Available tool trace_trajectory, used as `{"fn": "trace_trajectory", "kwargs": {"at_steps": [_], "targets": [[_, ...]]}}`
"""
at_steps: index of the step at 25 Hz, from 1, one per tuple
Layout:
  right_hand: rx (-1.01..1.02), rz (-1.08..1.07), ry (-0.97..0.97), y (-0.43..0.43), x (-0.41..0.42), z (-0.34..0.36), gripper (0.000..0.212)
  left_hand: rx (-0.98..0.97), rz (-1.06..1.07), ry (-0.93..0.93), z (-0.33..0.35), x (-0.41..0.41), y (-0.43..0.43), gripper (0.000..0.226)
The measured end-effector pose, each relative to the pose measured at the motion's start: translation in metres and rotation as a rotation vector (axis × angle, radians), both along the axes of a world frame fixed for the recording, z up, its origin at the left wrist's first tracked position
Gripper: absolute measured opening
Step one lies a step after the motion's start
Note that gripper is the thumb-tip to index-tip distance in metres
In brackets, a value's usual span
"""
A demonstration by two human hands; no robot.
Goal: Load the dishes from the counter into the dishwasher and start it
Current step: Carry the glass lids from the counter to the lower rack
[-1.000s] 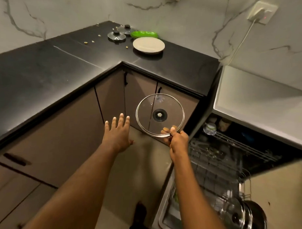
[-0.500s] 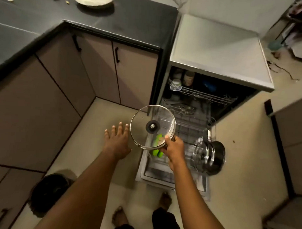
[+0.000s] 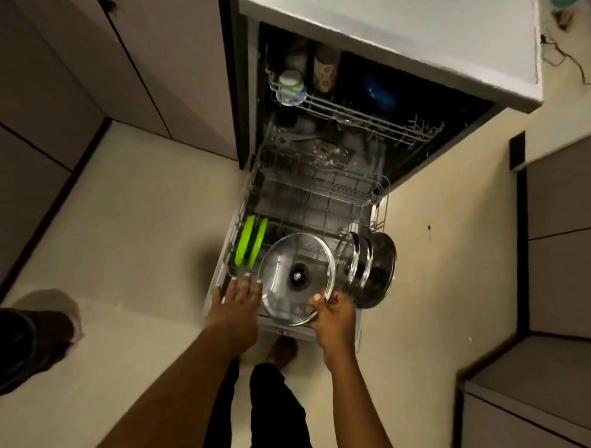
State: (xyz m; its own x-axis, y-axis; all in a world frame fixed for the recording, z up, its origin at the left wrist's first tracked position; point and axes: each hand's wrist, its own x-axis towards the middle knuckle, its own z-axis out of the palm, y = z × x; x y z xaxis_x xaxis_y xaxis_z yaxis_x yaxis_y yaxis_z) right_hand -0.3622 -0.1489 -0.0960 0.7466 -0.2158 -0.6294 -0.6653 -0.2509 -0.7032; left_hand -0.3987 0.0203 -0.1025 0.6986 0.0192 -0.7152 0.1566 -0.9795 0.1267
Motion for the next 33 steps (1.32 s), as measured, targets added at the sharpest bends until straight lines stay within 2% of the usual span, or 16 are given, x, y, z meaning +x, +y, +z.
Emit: {"fn": "trace_trajectory", "kwargs": {"at_steps": [8,12,16,21,24,33], "targets": [[-0.39,-0.015,-0.083,-0.039,0.065,-0.097,0.006,-0.085,-0.133,0.133,-0.142,0.077,-0.059,0.09],[-0.579,0.004,-0.132,-0.04,0.089,-0.143,0.018,-0.117,-0.236,0.192,-0.205,0.096,-0.085,0.095],[-0.738,0.071,-0.173,-0.031,0.103,-0.178,0.019,-0.144,-0.325,0.295,-0.251,0.097,-0.104,0.097],[-0.847,0.065,-0.082,-0.022,0.112,-0.198,0.019,-0.178,-0.382,0.288,-0.271,0.092,-0.099,0.094],[-0.819,0.043,-0.049,-0.027,0.115,-0.206,0.02,-0.181,-0.375,0.27,-0.274,0.086,-0.098,0.092],[-0.79,0.009,-0.102,-0.028,0.121,-0.213,0.022,-0.211,-0.373,0.29,-0.27,0.092,-0.097,0.092]]}}
